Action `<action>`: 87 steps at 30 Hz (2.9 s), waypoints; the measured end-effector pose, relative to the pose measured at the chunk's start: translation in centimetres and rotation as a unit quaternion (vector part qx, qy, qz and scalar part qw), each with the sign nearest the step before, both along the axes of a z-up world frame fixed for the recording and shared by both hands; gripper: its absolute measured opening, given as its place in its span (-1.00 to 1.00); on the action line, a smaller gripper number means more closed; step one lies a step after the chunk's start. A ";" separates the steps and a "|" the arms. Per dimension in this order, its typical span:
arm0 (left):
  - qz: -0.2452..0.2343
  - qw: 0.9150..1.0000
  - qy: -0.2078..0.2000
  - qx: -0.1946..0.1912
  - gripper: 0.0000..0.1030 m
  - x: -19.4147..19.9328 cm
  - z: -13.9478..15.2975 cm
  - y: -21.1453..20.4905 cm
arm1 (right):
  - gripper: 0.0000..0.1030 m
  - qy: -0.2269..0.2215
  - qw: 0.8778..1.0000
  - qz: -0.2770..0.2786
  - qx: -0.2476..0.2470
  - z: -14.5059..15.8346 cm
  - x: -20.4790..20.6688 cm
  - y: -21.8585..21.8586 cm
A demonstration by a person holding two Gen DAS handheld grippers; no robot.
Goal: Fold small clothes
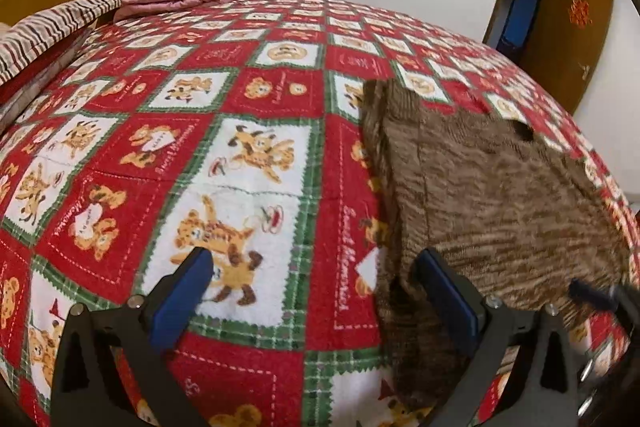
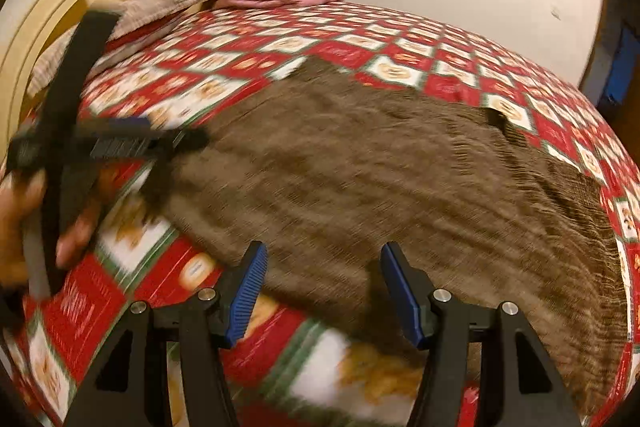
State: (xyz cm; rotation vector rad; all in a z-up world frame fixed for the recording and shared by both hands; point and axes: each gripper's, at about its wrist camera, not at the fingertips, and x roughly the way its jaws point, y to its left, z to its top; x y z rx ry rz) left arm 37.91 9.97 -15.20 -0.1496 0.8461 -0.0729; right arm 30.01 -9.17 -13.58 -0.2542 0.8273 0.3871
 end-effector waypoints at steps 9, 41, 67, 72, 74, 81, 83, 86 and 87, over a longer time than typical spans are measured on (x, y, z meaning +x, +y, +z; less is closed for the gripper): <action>-0.036 0.998 -0.042 0.007 1.00 4.5 1.8 -1.1 | 0.17 -0.076 0.990 0.056 -0.107 -0.7 -2.7 6.4; -0.106 0.988 0.032 -0.107 -0.83 14.0 -0.3 -1.2 | -0.90 -0.104 0.973 0.148 -0.145 -2.8 -2.5 13.6; -0.164 0.974 -0.026 -0.152 -0.84 10.4 11.5 -11.1 | -0.92 -0.074 0.981 -0.010 0.178 5.5 -3.5 -3.8; -0.184 0.972 -0.027 -0.143 -0.84 10.0 12.8 -15.0 | -0.92 -0.073 0.975 -0.033 0.208 6.1 -4.1 -7.7; -0.194 0.970 -0.029 -0.141 -0.84 9.9 13.3 -16.7 | -0.92 -0.076 0.974 -0.042 0.210 6.5 -4.3 -9.1; -0.224 0.965 -0.024 -0.135 -0.84 9.9 13.7 -22.2 | -0.92 -0.072 0.964 -0.087 0.241 6.6 -5.8 -14.8; -0.232 0.963 -0.019 -0.135 -0.84 9.9 13.4 -23.8 | -0.92 -0.067 0.960 -0.105 0.250 6.3 -6.0 -16.5; -0.246 0.961 -0.013 -0.127 -0.84 9.9 12.7 -26.4 | -0.92 -0.060 0.954 -0.132 0.261 5.6 -6.4 -19.0; -0.248 0.961 -0.012 -0.124 -0.84 9.9 12.6 -27.0 | -0.92 -0.058 0.953 -0.140 0.262 5.5 -6.6 -19.7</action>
